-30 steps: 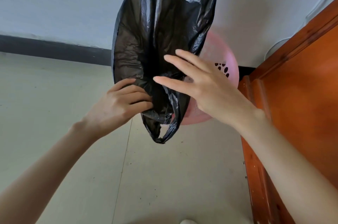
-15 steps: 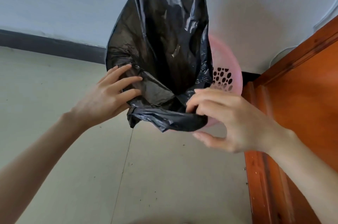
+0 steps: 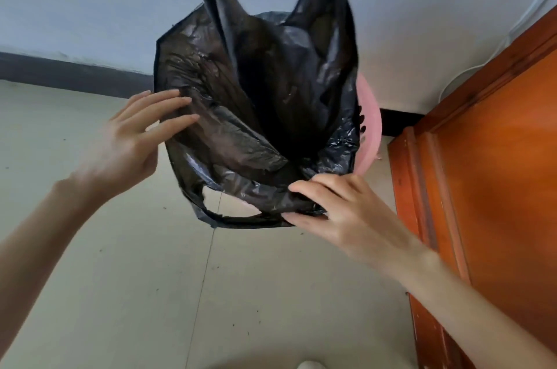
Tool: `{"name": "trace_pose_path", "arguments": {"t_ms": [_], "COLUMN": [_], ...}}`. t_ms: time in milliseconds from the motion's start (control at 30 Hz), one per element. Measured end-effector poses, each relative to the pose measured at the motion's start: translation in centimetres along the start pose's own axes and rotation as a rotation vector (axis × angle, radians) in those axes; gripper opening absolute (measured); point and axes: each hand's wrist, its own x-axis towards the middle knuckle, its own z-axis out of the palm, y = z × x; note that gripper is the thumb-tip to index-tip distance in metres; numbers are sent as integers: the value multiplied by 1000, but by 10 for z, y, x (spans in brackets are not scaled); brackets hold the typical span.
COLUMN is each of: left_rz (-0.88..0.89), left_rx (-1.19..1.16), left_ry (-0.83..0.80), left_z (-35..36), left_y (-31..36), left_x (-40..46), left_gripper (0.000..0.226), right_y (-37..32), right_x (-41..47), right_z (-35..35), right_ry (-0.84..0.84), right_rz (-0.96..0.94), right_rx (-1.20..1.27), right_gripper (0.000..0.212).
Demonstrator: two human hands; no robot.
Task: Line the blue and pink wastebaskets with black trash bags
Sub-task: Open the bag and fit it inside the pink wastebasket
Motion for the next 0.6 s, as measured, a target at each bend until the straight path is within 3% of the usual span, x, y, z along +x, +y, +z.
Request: {"name": "trace_pose_path", "arguments": {"t_ms": [100,233,333,433,600], "left_rz": [98,239,254,263,180], "left_rx": [-152,-146,-100,-50,7], "left_ry": [93,-40,-66,-35,-48], "left_z": [1,20,21,18,8], "left_y": [47,84,82,76,54], "left_x": [8,13,12,10,2], "left_gripper": [35,35,30,29,36], "right_y": [-13,-24,-14,3,24], "right_x": [13,27,25,25,41], "right_z": [13,15,3,-8,-11], "right_ry": [115,223,156,25,-87], "right_rz": [28,76,82,93,72], "right_rx": [2,167,356,270,171], "right_gripper": [28,13,18,32,30]}}
